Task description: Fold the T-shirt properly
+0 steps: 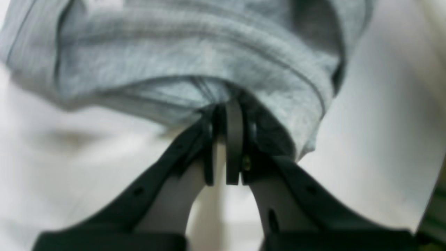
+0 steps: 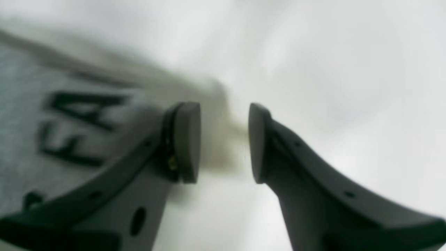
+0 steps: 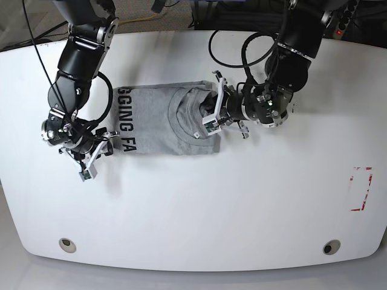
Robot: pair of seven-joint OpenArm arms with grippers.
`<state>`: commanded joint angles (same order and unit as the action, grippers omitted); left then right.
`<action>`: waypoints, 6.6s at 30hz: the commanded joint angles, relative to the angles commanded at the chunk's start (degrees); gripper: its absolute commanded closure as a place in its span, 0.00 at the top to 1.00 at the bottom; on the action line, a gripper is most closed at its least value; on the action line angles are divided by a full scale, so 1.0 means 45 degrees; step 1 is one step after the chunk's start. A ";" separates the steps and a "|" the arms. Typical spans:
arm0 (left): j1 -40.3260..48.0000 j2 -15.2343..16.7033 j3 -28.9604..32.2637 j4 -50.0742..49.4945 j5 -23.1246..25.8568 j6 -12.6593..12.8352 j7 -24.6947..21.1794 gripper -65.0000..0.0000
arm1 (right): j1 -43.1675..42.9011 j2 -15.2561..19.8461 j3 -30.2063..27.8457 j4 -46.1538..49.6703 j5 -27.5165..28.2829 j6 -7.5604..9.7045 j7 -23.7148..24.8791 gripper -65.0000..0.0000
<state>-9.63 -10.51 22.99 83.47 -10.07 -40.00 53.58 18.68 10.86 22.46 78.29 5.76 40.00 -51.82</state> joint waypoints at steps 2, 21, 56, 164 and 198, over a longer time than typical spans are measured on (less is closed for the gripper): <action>-0.0195 -0.0137 0.0000 0.0098 -0.0020 0.0000 0.0020 0.04 | 0.0039 0.0000 -0.0234 0.0234 0.0000 0.0000 0.0000 0.35; 0.0977 0.0039 -0.1641 0.5568 0.0000 0.0000 0.2149 0.04 | -0.1661 0.0567 -0.2891 0.0977 0.0000 0.0000 0.0059 0.35; 0.2872 0.2110 -0.3810 0.5060 0.0039 0.4249 0.1602 0.77 | -0.5685 -0.1446 -0.6486 0.7013 0.0020 0.0000 -0.1719 0.34; 1.5219 0.1485 -0.5665 -0.0156 0.3009 0.8645 -1.2210 0.59 | -1.6840 -0.0762 -0.0156 -0.1524 0.3985 0.0000 1.2347 0.35; 0.3614 0.1602 -0.5724 -1.7407 0.3028 0.9172 -1.2151 0.59 | -0.7814 -0.0137 -0.1797 -0.9475 -0.2618 -0.3038 0.9768 0.36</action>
<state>6.64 -3.30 -2.77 5.14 3.56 1.27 -1.10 -16.48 10.24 14.37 35.65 -6.02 26.33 -7.87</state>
